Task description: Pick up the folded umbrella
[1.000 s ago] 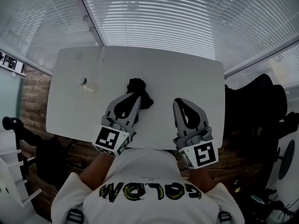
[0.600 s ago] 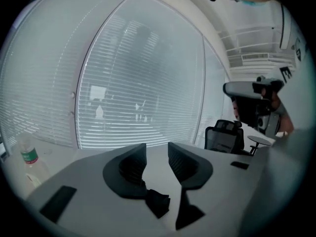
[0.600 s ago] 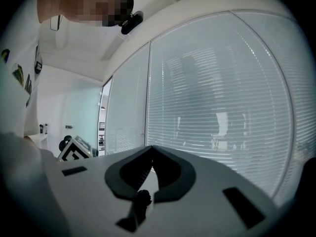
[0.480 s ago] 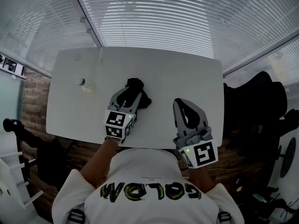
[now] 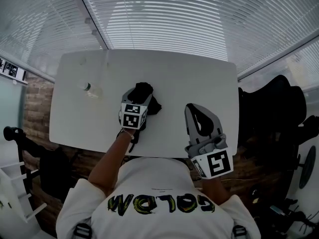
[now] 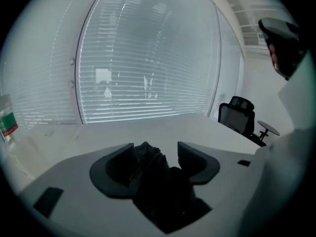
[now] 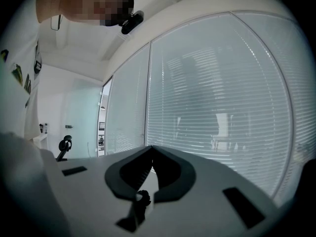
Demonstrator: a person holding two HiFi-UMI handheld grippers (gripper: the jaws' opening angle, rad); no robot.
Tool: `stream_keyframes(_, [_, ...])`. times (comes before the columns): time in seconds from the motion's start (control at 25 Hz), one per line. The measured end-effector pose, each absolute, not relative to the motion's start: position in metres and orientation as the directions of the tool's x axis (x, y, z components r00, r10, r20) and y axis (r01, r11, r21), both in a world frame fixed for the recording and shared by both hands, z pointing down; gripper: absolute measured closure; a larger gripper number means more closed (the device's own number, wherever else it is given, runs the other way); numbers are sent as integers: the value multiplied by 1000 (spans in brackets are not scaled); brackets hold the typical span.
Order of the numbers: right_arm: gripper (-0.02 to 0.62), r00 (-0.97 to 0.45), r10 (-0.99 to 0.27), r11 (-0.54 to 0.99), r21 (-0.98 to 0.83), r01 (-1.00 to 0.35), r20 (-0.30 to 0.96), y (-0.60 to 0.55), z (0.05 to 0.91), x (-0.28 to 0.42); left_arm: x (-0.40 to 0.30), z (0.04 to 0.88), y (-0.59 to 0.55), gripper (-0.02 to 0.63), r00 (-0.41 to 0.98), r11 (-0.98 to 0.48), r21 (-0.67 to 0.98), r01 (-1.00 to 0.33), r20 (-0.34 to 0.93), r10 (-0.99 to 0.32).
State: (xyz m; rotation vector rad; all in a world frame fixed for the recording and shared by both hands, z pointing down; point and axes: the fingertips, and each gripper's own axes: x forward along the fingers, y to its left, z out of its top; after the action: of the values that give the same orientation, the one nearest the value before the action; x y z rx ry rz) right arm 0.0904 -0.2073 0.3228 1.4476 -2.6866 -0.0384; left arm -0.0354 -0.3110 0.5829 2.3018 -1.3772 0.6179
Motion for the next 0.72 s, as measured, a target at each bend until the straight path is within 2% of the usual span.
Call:
stream_keyframes(0.2, [583, -546, -835, 549, 62, -833, 67, -206, 322, 90, -43, 616, -319, 293, 366, -410, 80, -908, 627, -688])
stream_keyframes(0.36, [583, -544, -836, 548, 61, -834, 72, -208, 324, 89, -43, 636, -324, 270, 372, -402, 120, -908, 671, -641])
stream_keyframes(0.72, [583, -536, -840, 541, 67, -838, 81, -211, 326, 92, -34, 662, -325, 250, 392, -393, 190, -900, 749, -534])
